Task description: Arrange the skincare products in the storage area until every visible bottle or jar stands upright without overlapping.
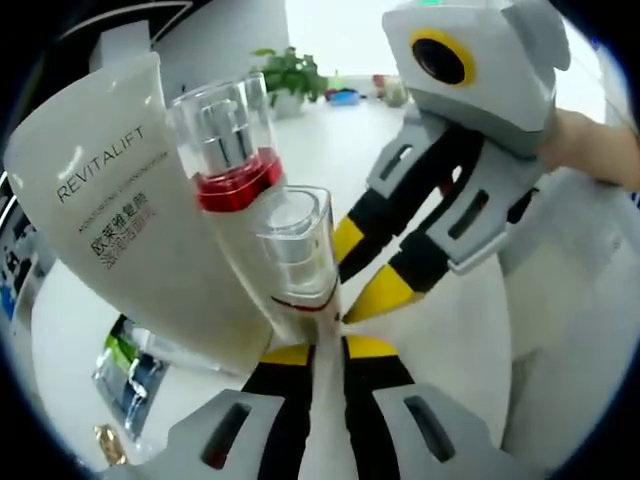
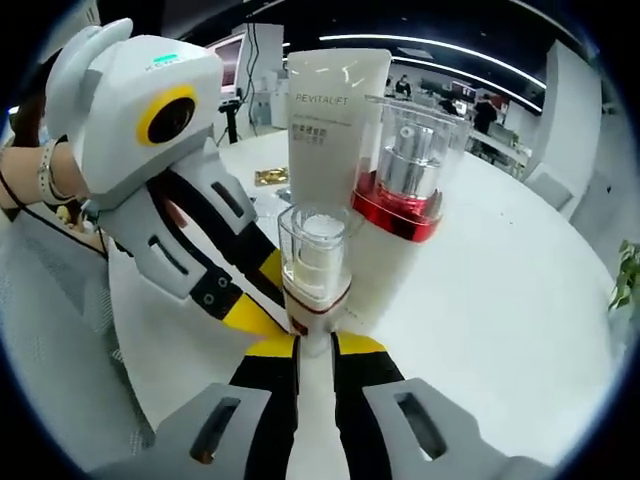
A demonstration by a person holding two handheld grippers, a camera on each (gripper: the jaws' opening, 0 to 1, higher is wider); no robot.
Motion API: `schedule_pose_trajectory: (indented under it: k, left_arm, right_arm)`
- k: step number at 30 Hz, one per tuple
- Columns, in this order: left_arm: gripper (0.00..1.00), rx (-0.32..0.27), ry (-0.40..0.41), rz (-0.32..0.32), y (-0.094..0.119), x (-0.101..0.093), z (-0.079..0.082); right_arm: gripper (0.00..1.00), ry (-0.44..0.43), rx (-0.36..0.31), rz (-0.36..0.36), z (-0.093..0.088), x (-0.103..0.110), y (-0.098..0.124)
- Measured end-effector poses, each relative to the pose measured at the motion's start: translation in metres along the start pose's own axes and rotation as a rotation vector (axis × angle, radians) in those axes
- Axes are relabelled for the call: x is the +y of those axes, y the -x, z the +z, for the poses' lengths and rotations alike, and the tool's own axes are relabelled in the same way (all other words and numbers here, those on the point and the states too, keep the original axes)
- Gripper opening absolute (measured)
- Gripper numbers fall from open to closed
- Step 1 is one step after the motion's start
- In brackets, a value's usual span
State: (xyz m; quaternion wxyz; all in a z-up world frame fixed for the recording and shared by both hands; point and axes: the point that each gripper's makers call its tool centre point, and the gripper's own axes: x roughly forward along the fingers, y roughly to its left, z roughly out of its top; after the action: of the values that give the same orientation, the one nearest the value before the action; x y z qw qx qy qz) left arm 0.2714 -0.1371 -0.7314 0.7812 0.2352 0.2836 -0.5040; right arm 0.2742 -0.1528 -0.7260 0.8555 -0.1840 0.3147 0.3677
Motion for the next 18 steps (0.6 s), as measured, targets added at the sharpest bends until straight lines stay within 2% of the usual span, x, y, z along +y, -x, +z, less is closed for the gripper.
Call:
schedule_pose_trajectory:
  k: [12,18]
  left_arm:
    - [0.06,-0.002,0.022,0.002,0.005,-0.001,-0.005]
    - [0.05,-0.013,0.05,0.003,0.016,-0.003,-0.004]
  right_arm:
    - [0.15,-0.002,0.003,0.005,0.001,0.004,0.003]
    - [0.19,-0.015,-0.008,0.01,0.003,0.009,0.007]
